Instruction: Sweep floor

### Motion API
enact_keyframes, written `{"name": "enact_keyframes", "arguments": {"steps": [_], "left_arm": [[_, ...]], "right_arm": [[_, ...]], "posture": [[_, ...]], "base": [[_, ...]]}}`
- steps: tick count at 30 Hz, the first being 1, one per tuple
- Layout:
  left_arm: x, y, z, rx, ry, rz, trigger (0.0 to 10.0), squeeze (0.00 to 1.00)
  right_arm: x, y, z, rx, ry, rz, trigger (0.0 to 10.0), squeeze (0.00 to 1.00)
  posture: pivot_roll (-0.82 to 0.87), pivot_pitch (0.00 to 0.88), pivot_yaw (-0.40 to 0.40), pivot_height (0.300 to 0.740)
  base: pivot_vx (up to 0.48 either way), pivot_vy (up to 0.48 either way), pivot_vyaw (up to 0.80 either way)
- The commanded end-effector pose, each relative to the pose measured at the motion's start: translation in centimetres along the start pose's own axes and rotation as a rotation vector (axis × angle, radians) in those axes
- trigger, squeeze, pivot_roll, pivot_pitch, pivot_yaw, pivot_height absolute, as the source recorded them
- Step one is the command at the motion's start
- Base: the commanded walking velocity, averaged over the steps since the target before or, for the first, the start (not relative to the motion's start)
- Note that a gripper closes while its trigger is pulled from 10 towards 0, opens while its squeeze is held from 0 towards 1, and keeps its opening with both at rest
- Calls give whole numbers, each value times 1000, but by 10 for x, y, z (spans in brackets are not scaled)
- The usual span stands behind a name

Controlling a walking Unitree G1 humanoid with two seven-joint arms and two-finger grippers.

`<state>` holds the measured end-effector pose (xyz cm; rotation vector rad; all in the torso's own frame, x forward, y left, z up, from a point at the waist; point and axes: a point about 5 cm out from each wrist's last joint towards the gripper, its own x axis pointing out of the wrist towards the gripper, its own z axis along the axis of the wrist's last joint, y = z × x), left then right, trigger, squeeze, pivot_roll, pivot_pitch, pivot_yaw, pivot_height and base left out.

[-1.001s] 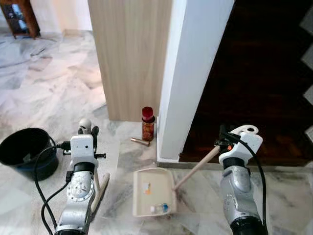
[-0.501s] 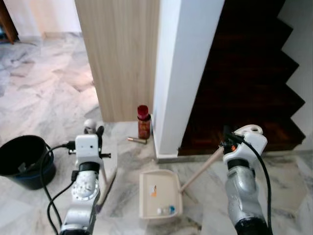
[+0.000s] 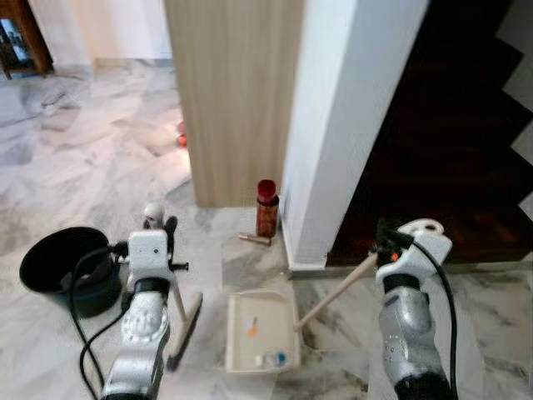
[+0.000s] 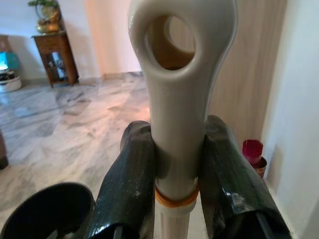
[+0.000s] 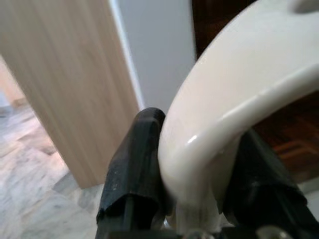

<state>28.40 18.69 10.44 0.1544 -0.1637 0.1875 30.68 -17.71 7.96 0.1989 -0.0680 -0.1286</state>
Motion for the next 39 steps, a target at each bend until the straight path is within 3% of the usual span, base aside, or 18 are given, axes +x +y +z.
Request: {"name": "enact_keyframes", "arguments": {"steps": [1,39], "left_arm": [[4,-5,12,0,-54,-15,10000,0],[5,-11,15,-14,-66,-27,10000,0]], "right_arm": [[5,-4,13,19,-57,-13,10000,0],[8,-1,13,2,-47,9,10000,0]], "posture": [[74,0,-32,740],[82,0,-42,740]], "base": [[0,259,0],[0,274,0]]}}
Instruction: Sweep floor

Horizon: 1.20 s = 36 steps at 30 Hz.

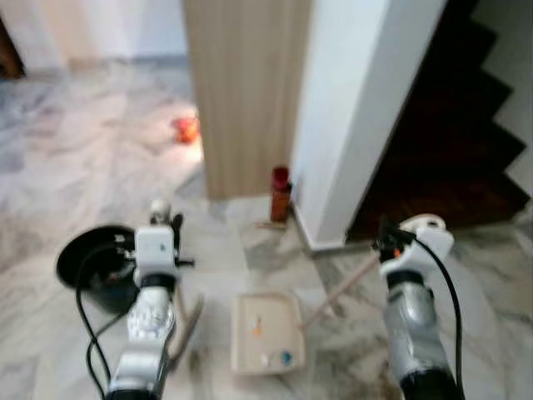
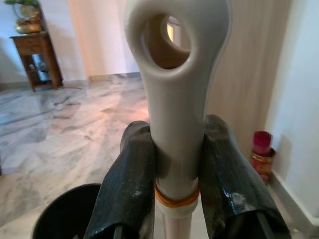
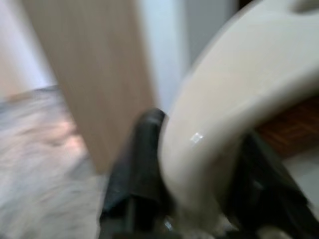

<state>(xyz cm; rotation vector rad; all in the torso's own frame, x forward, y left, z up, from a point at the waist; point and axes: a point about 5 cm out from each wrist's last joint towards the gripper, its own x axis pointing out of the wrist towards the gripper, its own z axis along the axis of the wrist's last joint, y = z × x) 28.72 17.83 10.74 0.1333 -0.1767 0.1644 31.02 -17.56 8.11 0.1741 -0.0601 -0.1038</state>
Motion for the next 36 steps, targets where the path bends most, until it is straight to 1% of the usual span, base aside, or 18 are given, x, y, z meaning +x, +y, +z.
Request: {"name": "enact_keyframes", "arguments": {"steps": [1,10,17,23,28,33,36], "left_arm": [[3,-3,11,11,-53,-8,10000,0],[4,-4,12,9,-54,-10,10000,0],[3,-4,11,4,-51,-7,10000,0],[3,-4,11,4,-50,-3,10000,0],[3,-4,11,2,-50,-4,10000,0],[4,-4,12,2,-49,-1,10000,0],[4,-4,12,2,-49,-2,10000,0]], "right_arm": [[5,-4,12,26,-56,-16,10000,0],[6,-5,13,26,-55,-20,10000,0],[6,-3,13,8,-53,-14,10000,0],[7,-1,13,6,-51,-7,10000,0],[8,-1,13,9,-51,-7,10000,0],[8,-1,13,-1,-48,-6,10000,0],[8,0,12,-2,-45,-3,10000,0]], "posture": [[82,0,-42,740],[82,0,-42,740],[84,0,-44,740],[86,0,-45,740],[87,0,-44,740],[89,0,-45,740],[90,0,-45,740]], "base": [[0,277,0],[0,265,0],[0,69,0],[0,80,486],[0,0,0],[0,193,517],[0,240,0]]}}
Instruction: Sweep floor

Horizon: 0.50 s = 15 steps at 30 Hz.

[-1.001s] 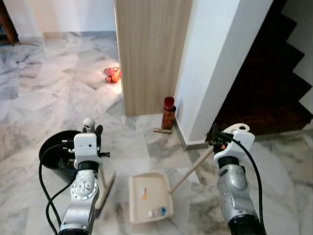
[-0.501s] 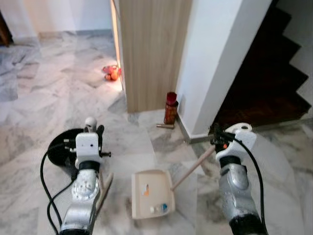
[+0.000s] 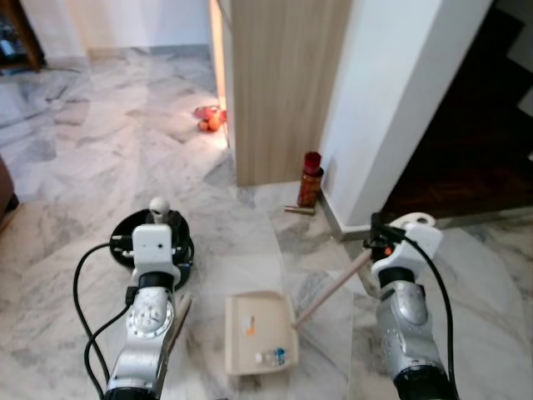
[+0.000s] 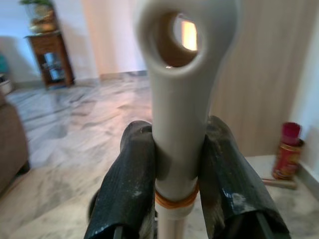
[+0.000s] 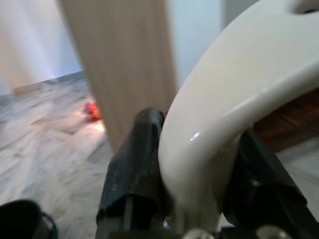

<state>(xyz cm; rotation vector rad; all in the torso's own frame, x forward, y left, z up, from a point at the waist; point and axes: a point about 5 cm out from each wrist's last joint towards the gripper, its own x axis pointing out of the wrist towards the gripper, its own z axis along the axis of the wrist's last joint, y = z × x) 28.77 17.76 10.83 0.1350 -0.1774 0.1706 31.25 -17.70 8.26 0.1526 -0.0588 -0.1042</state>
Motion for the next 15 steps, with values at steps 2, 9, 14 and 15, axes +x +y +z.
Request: {"name": "enact_keyframes", "arguments": {"steps": [2,9,14,15], "left_arm": [[3,-3,11,-2,-48,-8,10000,0],[3,-3,11,-2,-46,-6,10000,0],[3,-2,11,-3,-48,-8,10000,0],[3,-2,11,-4,-49,-9,10000,0]], "right_arm": [[5,1,10,25,-45,-4,10000,0],[6,1,10,35,-43,-7,10000,0],[5,2,9,20,-37,-6,10000,0],[5,3,9,17,-37,-5,10000,0]], "posture": [[91,0,-44,740],[91,0,-40,740],[90,0,-38,740],[90,0,-38,740]], "base": [[0,120,0],[0,178,0],[0,269,0],[0,266,0]]}}
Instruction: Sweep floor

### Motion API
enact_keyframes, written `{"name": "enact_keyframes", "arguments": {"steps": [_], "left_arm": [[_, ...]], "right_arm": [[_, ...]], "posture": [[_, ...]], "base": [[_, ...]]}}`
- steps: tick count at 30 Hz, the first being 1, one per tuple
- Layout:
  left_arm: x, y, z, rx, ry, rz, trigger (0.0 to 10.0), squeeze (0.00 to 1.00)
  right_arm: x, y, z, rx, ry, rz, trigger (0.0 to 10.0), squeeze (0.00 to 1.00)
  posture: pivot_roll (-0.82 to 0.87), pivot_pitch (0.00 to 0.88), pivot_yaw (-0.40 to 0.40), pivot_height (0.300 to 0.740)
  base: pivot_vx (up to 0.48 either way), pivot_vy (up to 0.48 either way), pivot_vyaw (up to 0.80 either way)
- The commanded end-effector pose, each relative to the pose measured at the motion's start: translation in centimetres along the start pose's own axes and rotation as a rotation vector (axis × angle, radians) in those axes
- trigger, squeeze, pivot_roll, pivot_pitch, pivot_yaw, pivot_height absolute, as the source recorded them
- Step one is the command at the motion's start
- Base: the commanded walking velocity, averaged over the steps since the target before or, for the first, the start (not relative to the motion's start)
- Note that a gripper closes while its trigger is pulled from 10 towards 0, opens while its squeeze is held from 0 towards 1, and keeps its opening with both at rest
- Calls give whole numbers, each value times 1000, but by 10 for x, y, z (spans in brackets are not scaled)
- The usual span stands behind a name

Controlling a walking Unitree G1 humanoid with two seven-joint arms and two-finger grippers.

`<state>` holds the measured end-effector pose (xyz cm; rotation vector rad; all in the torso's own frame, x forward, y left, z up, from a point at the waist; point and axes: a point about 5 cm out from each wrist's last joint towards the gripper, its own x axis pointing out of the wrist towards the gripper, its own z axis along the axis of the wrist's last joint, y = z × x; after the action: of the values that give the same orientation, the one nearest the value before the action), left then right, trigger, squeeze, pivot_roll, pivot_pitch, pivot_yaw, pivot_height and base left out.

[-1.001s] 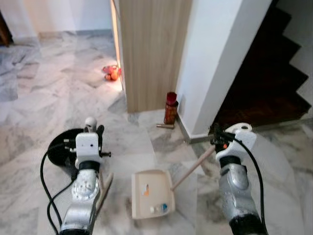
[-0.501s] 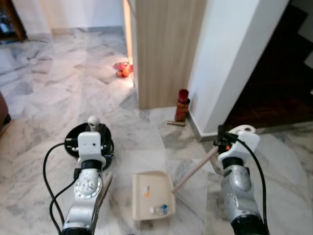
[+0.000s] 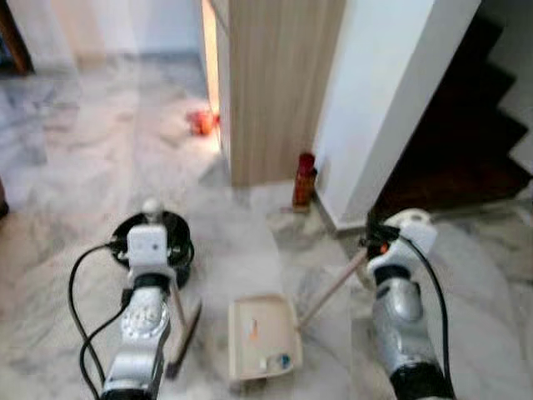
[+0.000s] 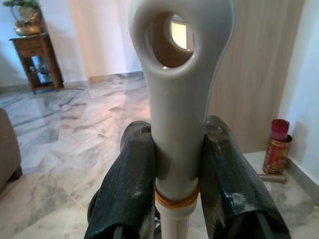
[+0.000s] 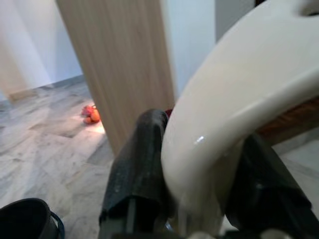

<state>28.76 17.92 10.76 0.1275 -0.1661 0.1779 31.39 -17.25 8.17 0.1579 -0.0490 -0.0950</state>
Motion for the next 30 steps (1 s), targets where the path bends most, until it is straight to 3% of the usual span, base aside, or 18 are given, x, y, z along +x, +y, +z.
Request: {"name": "enact_keyframes", "arguments": {"steps": [1,10,18,30], "left_arm": [[3,-4,12,2,-61,-16,10000,0],[2,-5,13,-1,-62,-22,10000,0],[2,-7,13,0,-62,-29,10000,0],[2,-9,14,-3,-64,-39,10000,0]], "right_arm": [[4,-2,11,11,-47,-12,10000,0],[4,-1,11,10,-54,-7,10000,0],[4,0,10,16,-49,2,10000,0],[3,4,8,42,-40,21,10000,0]], "posture": [[90,0,-38,740],[88,0,-37,740],[90,0,-33,740],[94,0,-32,740]], "base": [[0,270,0],[0,271,530],[0,269,0],[0,269,327]]}}
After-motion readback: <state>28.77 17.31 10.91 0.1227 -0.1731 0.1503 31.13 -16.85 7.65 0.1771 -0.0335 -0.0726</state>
